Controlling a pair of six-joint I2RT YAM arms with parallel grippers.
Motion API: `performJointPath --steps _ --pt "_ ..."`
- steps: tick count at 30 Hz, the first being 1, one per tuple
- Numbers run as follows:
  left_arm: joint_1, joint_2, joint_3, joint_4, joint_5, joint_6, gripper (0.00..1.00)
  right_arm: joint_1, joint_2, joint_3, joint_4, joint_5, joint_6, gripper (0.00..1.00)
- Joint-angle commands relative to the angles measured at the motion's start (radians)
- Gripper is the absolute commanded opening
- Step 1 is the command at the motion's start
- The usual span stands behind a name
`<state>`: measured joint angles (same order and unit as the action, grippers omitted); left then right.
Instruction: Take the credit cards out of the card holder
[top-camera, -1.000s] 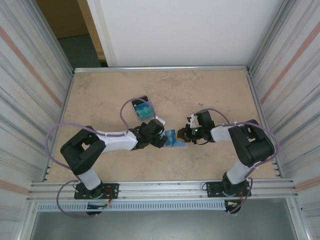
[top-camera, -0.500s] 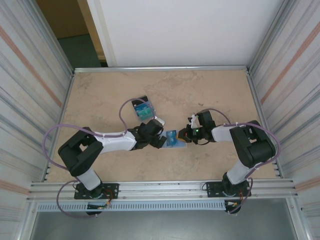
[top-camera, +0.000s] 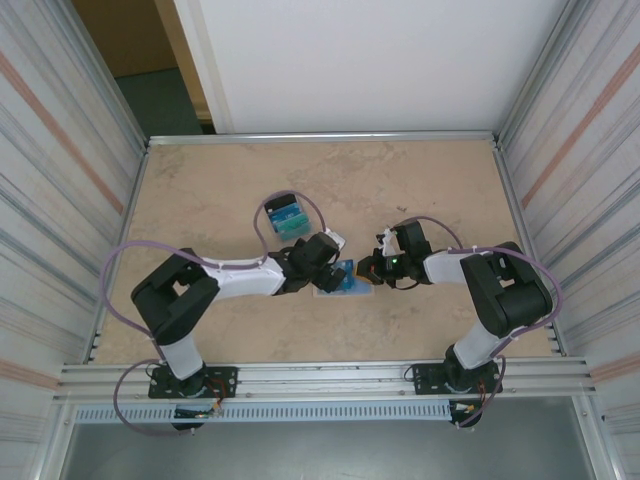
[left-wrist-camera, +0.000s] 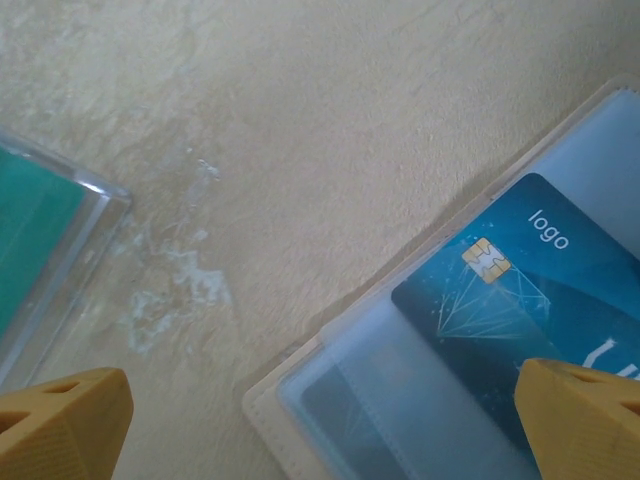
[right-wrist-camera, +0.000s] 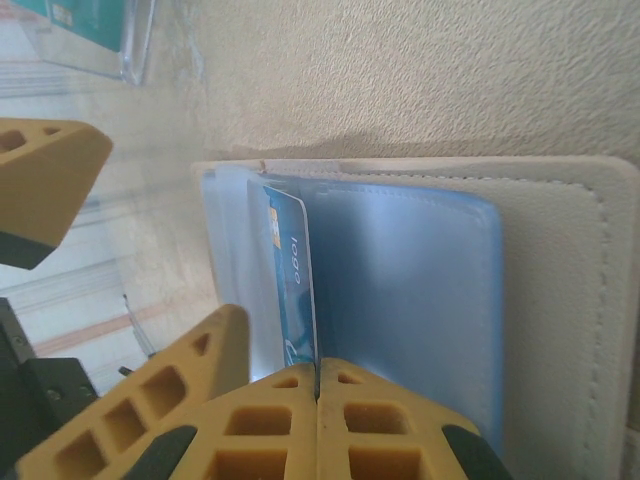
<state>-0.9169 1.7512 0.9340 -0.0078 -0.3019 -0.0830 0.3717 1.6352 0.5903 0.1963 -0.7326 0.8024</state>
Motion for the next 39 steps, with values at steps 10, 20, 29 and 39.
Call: performJointPath --steps 10,20,29,39 --pt "-0.004 0.017 -0.017 -0.040 -0.020 0.004 0.99 -0.001 -0.088 -0.012 -0.080 0.045 -0.032 0.00" --pt "-0.004 0.018 -0.021 -0.032 -0.008 -0.004 0.99 0.032 -0.102 0.004 -0.082 0.052 -0.034 0.14" --pt "-0.005 0.007 -0.036 -0.027 0.000 -0.021 0.99 0.090 -0.041 0.062 -0.095 0.110 -0.039 0.19" --pt "-0.004 -0.055 -0.060 -0.025 -0.018 -0.040 0.99 0.095 -0.109 0.106 -0.266 0.220 -0.131 0.00"
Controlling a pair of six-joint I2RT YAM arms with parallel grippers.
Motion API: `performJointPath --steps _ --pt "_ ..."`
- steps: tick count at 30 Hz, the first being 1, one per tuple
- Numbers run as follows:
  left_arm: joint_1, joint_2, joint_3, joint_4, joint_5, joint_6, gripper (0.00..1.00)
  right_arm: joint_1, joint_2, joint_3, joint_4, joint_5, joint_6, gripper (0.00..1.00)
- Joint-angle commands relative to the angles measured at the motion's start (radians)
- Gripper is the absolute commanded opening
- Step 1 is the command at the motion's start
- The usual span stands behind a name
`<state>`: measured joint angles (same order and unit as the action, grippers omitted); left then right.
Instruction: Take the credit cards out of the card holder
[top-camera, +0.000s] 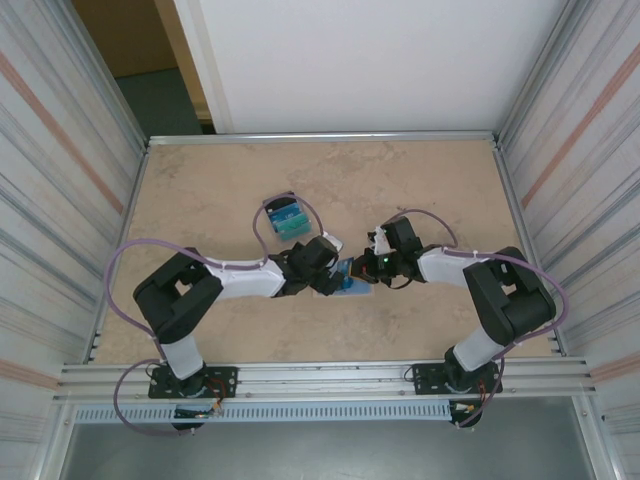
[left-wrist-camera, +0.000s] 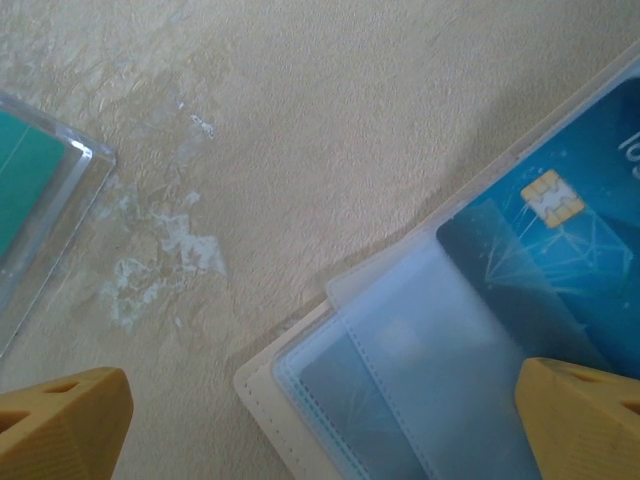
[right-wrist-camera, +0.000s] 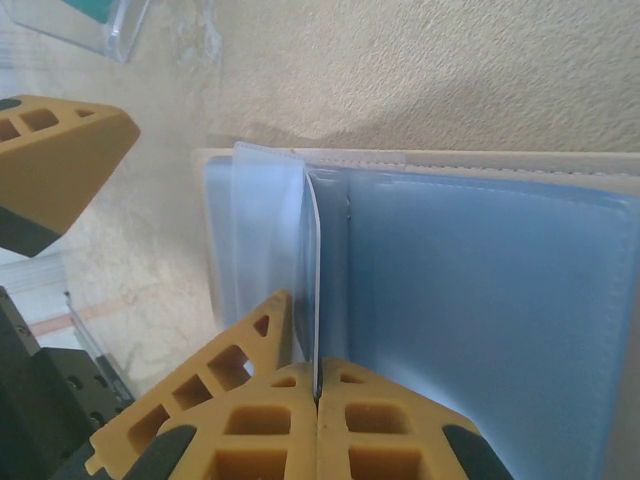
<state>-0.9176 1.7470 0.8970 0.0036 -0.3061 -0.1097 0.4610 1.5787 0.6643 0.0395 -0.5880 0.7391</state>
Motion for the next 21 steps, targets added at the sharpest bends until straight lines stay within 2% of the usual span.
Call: performJointPath --steps 1,10,14,17,21 --pt "-0.003 -0.064 -0.023 -0.044 -0.021 -0.013 0.99 0.005 -0.073 0.041 -0.140 0.087 -0.089 0.01" --pt "-0.003 -0.313 -0.033 -0.099 -0.086 -0.008 0.99 0.026 -0.247 0.125 -0.330 0.119 -0.262 0.01" --pt "0.001 -0.448 -0.054 -0.088 -0.071 0.035 0.98 0.063 -0.328 0.166 -0.381 0.129 -0.368 0.00" --pt "0.022 -0.539 -0.075 -0.067 0.025 0.095 0.97 0.108 -0.381 0.205 -0.420 0.148 -0.460 0.00" --pt "0.077 -0.654 -0.108 -0.032 0.245 0.174 0.89 0.163 -0.421 0.256 -0.466 0.132 -0.589 0.00"
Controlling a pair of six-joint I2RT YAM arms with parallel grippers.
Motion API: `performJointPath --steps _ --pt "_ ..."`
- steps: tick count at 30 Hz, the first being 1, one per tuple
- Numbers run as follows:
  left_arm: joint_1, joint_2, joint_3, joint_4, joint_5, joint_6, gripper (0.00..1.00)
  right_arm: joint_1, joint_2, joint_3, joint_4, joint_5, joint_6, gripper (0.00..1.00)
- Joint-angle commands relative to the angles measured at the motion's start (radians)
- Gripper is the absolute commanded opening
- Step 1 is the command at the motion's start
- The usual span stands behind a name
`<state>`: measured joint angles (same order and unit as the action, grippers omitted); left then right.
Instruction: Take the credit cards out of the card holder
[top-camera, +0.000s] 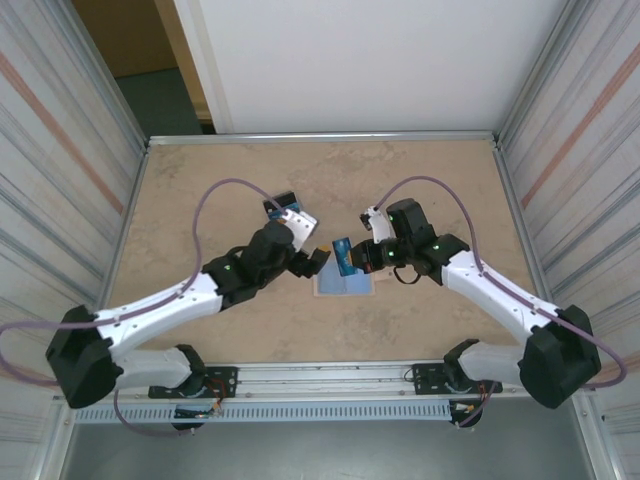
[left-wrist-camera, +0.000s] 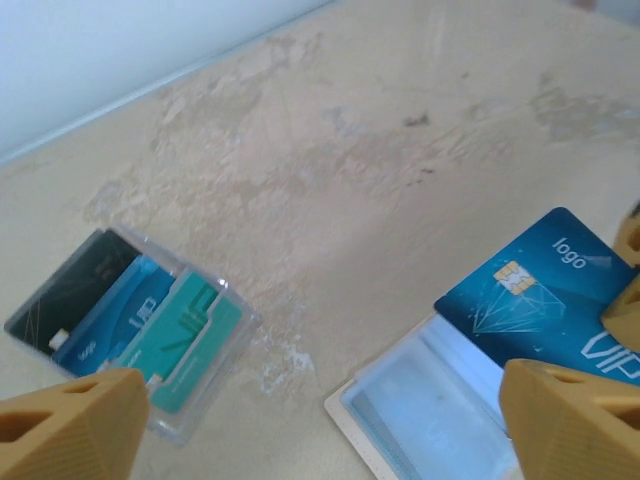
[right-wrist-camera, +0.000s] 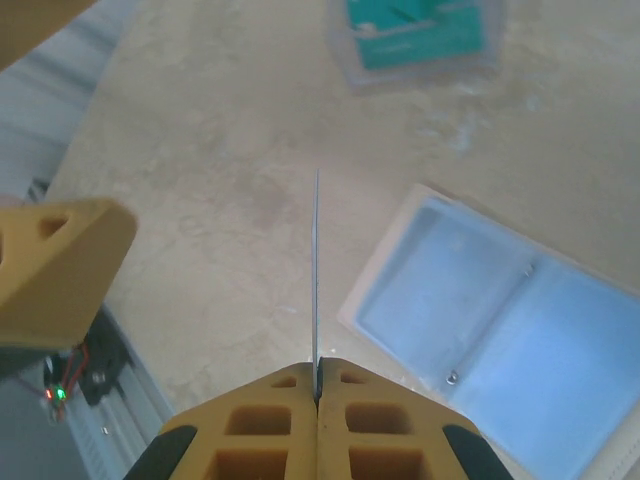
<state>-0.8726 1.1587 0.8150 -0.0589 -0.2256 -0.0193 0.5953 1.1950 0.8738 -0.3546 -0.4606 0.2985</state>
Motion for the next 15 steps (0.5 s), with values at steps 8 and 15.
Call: performJointPath --steps 8,15 --pt "0.131 -0.158 -0.037 0.038 0.574 0.225 0.76 0.070 -0.049 0.136 -0.157 -0.100 -0.340 0.00" --pt "0.139 -0.087 0.046 -0.099 0.753 0.347 0.65 0.102 -0.045 0.198 -0.256 -0.141 -0.445 0.00"
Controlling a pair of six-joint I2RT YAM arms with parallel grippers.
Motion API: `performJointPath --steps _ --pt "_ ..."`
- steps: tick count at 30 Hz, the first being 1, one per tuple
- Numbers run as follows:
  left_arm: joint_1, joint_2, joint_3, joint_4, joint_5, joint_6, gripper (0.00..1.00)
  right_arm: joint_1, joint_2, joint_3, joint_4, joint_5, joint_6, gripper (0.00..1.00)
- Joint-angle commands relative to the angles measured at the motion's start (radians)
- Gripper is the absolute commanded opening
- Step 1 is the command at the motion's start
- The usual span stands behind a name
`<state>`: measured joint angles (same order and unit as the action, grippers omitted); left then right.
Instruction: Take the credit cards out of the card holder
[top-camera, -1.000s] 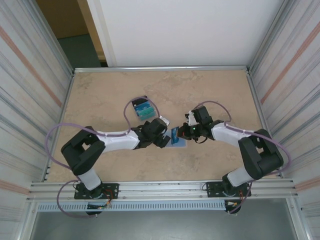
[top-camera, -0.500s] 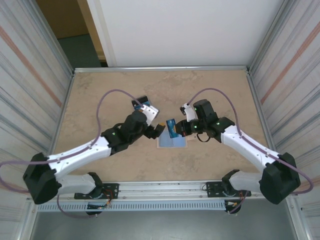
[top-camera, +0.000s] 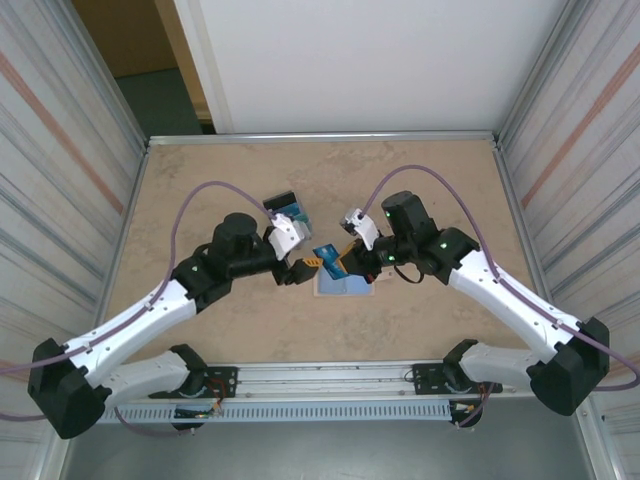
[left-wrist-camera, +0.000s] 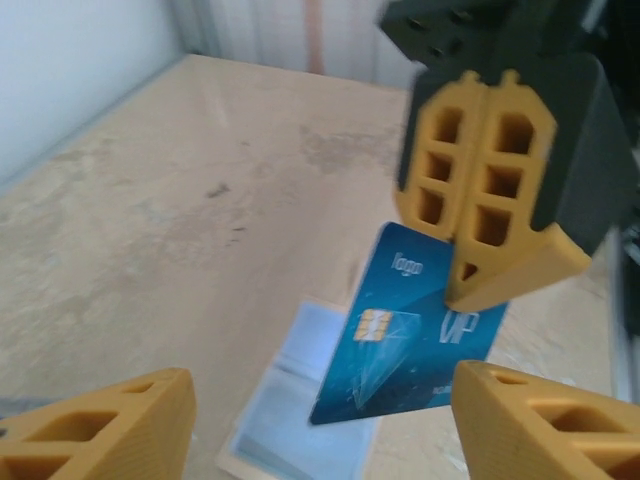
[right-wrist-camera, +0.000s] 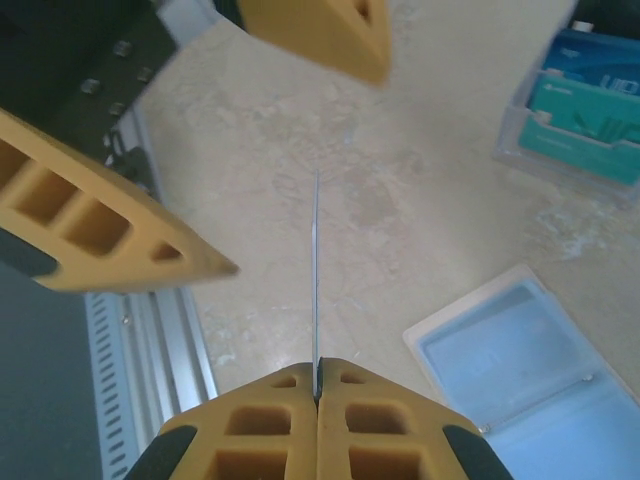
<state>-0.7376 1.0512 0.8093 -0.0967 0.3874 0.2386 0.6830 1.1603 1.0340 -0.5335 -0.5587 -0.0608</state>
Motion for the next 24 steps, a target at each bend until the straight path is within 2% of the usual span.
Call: performJointPath --steps 1,4,6,9,11,14,16,21,24 --pt "0.005 0.032 0.062 -0.073 0.156 0.098 0.61 0.016 -0.008 0.042 -0.087 -0.046 -0.093 0.00" --pt "0.005 0.062 0.085 -0.094 0.200 0.112 0.49 0.026 -0.004 0.053 -0.109 -0.048 -0.110 0.00" --pt "0.003 0.075 0.094 -0.096 0.226 0.119 0.47 0.030 0.001 0.056 -0.112 -0.048 -0.113 0.00" --pt "-0.003 0.093 0.100 -0.104 0.249 0.139 0.36 0.033 0.001 0.060 -0.111 -0.052 -0.116 0.00" --pt "-0.008 0.101 0.105 -0.115 0.254 0.150 0.27 0.033 -0.003 0.061 -0.108 -0.058 -0.119 0.00" --pt "-0.009 0.111 0.109 -0.125 0.260 0.153 0.08 0.033 -0.012 0.058 -0.093 -0.056 -0.116 0.01" --pt "-0.009 0.113 0.108 -0.128 0.256 0.151 0.00 0.033 -0.018 0.055 -0.081 -0.040 -0.109 0.07" --pt "-0.008 0.074 0.083 -0.105 0.208 0.126 0.00 0.001 -0.049 0.030 -0.029 0.017 -0.052 0.51" --pt "0.002 0.020 0.048 -0.058 0.154 0.068 0.00 -0.046 -0.090 -0.011 0.048 0.020 0.020 0.61"
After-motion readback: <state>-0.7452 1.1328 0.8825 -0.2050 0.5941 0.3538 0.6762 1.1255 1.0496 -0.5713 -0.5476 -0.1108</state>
